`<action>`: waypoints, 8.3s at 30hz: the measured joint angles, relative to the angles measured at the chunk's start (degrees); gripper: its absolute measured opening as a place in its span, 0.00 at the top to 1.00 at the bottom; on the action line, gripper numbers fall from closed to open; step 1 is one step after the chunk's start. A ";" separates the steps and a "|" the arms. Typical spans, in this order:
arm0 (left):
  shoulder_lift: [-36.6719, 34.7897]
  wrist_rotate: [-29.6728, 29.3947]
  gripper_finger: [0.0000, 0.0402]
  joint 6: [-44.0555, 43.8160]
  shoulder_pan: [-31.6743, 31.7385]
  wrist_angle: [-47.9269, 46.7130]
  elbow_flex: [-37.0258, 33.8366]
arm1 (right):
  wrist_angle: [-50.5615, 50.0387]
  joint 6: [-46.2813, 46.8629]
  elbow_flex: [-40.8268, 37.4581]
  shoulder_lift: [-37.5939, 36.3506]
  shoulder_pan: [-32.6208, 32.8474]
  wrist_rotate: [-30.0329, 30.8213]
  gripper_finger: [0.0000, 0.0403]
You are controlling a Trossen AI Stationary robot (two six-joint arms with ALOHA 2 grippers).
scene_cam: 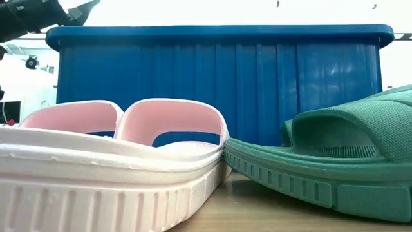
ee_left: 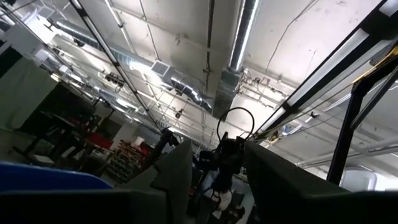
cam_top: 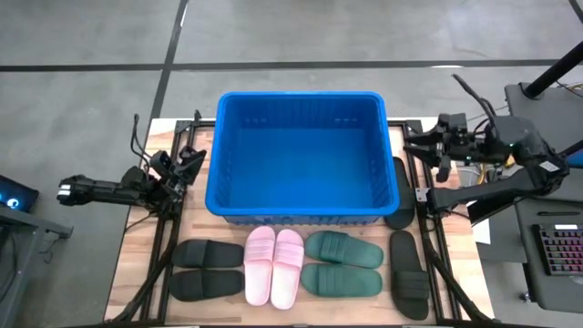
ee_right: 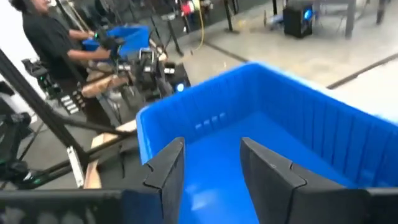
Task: Pick and place slides into bin
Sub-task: Put the black slide into the blue bin
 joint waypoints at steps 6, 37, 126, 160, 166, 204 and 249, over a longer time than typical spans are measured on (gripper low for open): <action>1.12 0.09 0.67 -1.43 0.00 0.03 1.80 | -1.42 2.03 3.86 1.27 0.00 -8.79 0.64; 9.47 5.97 0.67 8.97 0.00 -3.04 14.47 | -36.75 21.78 -2.73 4.98 0.00 -4.09 0.69; 21.06 -10.84 0.67 8.87 0.00 -2.98 13.64 | 14.10 39.49 -41.92 15.75 46.92 -28.64 0.52; 21.53 -10.84 0.67 9.02 0.00 -2.58 13.64 | 28.96 45.21 -46.24 26.72 52.63 -36.01 0.62; 21.46 -10.86 0.67 9.04 0.02 -2.66 13.64 | 29.17 45.32 -46.24 26.48 52.63 -36.01 0.73; 23.25 -11.02 0.67 8.91 0.02 -0.08 13.66 | 23.80 42.36 -28.74 13.66 52.48 -22.18 0.97; 36.17 1.22 0.57 6.21 0.88 -4.35 25.16 | -6.36 35.83 -5.60 21.18 36.70 56.42 0.97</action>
